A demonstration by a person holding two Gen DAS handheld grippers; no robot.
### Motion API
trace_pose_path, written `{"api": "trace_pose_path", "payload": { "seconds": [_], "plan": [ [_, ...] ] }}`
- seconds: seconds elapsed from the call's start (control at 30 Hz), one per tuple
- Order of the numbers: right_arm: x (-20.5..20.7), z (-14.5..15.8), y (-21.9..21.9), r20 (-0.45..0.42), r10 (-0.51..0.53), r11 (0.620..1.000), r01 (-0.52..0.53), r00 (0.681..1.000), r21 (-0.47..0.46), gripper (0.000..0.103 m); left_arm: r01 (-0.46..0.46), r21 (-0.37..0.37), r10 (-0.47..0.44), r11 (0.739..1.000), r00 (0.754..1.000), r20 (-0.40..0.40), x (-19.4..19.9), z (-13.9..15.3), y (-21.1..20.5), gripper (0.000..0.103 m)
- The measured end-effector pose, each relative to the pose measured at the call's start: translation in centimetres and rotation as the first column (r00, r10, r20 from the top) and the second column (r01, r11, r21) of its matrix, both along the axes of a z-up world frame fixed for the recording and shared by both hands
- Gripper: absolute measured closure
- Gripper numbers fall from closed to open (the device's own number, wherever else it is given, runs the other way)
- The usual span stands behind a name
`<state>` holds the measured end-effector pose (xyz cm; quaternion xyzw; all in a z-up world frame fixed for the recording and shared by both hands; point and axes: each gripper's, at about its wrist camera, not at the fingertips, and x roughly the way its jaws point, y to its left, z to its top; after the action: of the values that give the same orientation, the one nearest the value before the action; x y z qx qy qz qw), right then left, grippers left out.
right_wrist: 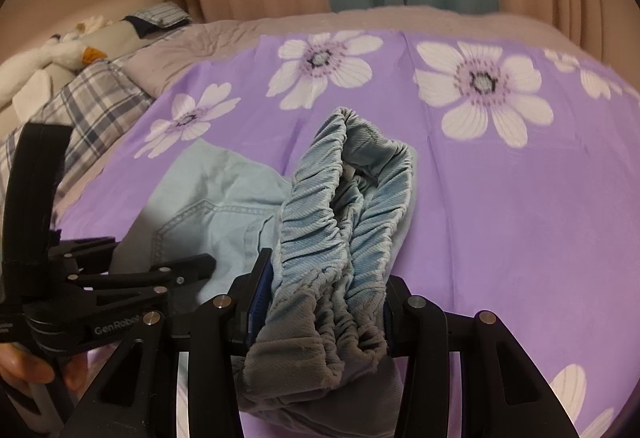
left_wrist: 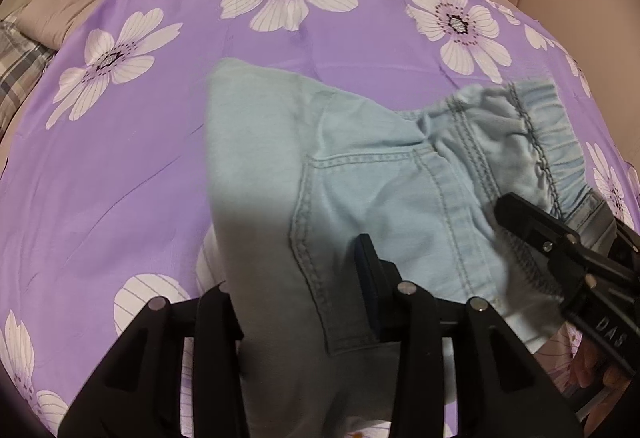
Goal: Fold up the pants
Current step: 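Fold the waistband over onto the pants with the right tool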
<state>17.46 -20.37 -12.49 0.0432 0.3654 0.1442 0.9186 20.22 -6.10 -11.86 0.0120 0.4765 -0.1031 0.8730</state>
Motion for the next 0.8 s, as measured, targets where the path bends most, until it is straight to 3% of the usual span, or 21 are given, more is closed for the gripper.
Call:
{"api": "trace_pose_path", "payload": {
  "seconds": [0.47,0.8],
  "plan": [
    [0.9,-2.1,-1.9,-0.127,-0.037,0.995,0.048,0.991,0.087,0.053,-0.019,0.001,0.019,1.000,1.000,-0.005,-0.1,-0.4,1.4,0.049],
    [0.5,-2.2,-2.2,-0.152,-0.051,0.993,0.066,0.987,0.097,0.048,-0.032,0.007,0.032,0.999,0.999,-0.002,-0.5,-0.6,2.1,0.041]
  ]
}}
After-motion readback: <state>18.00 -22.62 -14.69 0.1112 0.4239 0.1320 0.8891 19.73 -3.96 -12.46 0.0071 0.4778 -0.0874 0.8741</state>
